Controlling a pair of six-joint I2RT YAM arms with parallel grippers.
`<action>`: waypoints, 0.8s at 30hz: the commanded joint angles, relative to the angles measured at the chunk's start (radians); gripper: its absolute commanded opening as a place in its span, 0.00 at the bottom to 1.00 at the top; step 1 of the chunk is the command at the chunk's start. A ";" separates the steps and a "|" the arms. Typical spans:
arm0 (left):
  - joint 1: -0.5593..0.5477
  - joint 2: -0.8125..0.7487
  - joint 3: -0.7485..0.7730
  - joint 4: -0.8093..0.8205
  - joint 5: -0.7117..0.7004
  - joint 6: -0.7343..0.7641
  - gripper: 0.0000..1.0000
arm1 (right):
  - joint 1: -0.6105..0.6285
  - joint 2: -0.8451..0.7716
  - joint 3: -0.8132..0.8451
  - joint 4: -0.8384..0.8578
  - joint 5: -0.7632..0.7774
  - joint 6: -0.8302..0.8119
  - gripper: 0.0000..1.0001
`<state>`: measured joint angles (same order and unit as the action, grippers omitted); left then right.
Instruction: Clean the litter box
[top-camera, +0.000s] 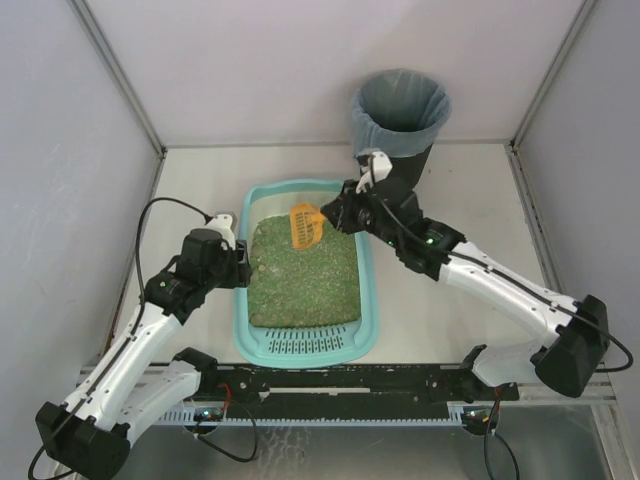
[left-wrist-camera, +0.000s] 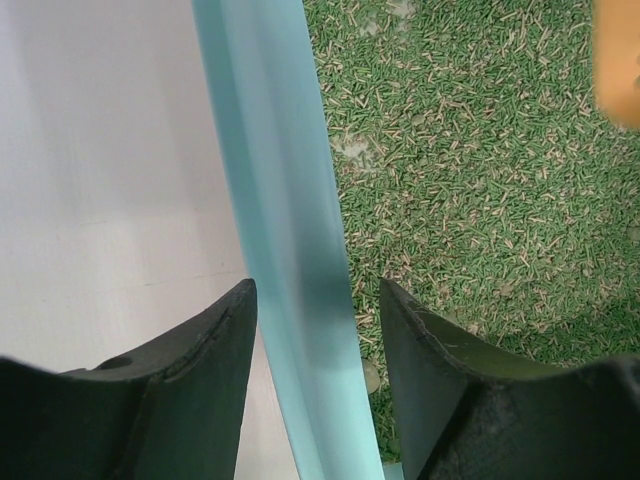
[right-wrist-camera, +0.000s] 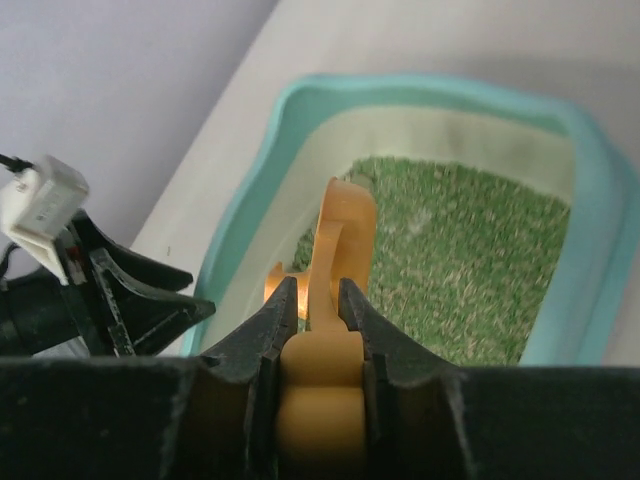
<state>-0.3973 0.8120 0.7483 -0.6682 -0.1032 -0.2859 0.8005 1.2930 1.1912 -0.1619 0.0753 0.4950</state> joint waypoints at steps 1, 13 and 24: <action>-0.003 0.009 -0.005 0.016 -0.003 -0.001 0.56 | 0.046 0.075 0.015 -0.046 0.084 0.166 0.00; -0.003 0.015 -0.008 0.018 0.009 0.002 0.50 | 0.064 0.323 0.014 0.029 0.022 0.394 0.00; -0.003 0.036 -0.007 0.019 0.023 0.006 0.50 | 0.097 0.445 0.014 0.053 -0.015 0.485 0.00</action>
<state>-0.3973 0.8440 0.7483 -0.6682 -0.0975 -0.2855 0.8711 1.6920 1.1912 -0.1539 0.0963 0.9222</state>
